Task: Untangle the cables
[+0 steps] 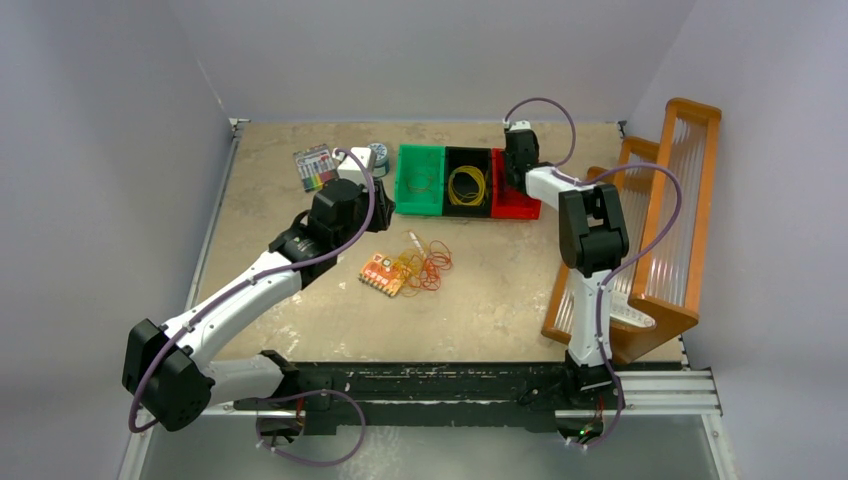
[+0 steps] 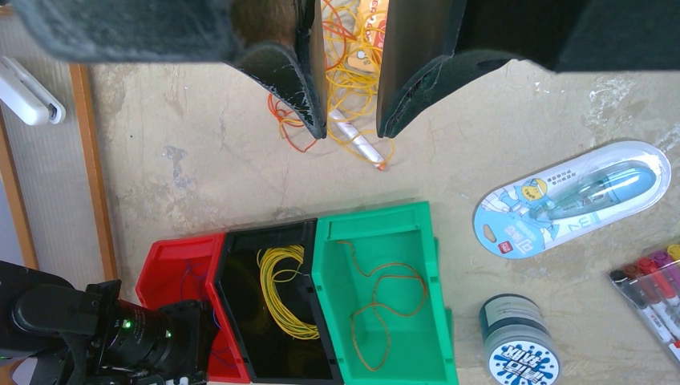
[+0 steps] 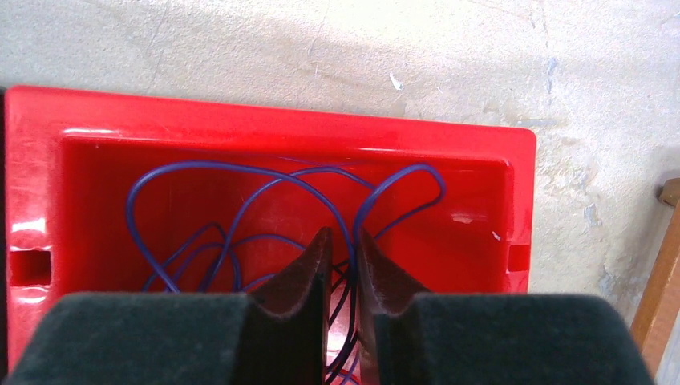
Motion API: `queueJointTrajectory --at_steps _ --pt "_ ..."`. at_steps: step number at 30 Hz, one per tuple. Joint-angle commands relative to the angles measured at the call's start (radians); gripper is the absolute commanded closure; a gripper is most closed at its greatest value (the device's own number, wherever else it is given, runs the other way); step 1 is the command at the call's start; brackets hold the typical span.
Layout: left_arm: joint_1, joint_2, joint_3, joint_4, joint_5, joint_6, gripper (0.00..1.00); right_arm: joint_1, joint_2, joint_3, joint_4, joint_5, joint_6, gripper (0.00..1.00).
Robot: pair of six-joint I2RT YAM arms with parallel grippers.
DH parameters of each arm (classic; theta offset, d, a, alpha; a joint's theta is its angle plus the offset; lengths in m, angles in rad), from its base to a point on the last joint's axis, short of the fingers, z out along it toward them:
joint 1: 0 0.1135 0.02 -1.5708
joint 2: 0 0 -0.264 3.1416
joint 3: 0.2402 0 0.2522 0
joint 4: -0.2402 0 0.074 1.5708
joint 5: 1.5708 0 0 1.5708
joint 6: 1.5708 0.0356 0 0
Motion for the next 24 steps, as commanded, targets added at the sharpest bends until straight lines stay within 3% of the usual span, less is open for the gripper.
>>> queueJointTrajectory --at_steps 1,12,19,24 --pt "-0.004 -0.008 0.005 0.023 -0.002 -0.004 0.72 -0.004 -0.067 0.013 0.018 0.006 -0.004 0.79" --pt "-0.003 -0.008 0.002 0.025 -0.014 -0.009 0.7 -0.004 -0.181 -0.021 0.039 -0.005 -0.007 0.65" --pt "-0.004 -0.005 0.003 0.024 -0.022 -0.014 0.68 -0.004 -0.227 -0.052 0.044 0.001 0.004 0.48" --pt "-0.003 -0.002 0.002 0.026 -0.026 -0.017 0.68 -0.004 -0.272 -0.074 0.05 -0.02 0.009 0.46"
